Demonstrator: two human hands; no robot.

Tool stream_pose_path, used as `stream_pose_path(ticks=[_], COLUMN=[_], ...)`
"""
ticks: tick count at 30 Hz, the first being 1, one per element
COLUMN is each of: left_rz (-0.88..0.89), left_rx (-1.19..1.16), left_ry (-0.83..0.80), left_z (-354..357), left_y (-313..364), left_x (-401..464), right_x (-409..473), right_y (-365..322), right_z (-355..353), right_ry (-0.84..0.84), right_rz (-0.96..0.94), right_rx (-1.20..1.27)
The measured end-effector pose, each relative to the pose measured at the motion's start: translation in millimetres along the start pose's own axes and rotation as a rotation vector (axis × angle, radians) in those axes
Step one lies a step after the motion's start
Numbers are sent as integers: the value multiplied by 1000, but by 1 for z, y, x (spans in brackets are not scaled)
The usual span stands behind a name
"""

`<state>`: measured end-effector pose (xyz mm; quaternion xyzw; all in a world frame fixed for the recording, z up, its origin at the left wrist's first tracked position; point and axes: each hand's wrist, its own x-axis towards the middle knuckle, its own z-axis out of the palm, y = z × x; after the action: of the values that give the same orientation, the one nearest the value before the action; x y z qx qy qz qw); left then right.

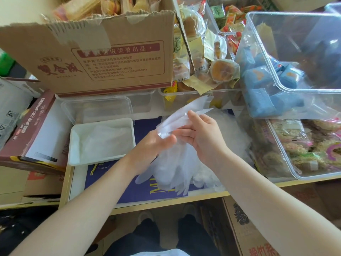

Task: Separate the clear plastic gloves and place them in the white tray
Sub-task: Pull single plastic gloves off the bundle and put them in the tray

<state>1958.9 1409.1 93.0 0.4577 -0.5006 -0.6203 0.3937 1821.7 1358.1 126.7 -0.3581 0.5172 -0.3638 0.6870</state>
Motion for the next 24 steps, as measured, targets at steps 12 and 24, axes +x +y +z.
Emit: stream_pose_path(ticks=[12, 24], left_rz=[-240, -552], left_rx=[-439, -84], left_ry=[110, -124], left_z=[-23, -52], left_y=[1, -26], left_x=[4, 2], right_x=[22, 62], right_y=[10, 20], right_z=[-50, -74], right_ry=[217, -201], right_rz=[-409, 50], right_rx=[-651, -361])
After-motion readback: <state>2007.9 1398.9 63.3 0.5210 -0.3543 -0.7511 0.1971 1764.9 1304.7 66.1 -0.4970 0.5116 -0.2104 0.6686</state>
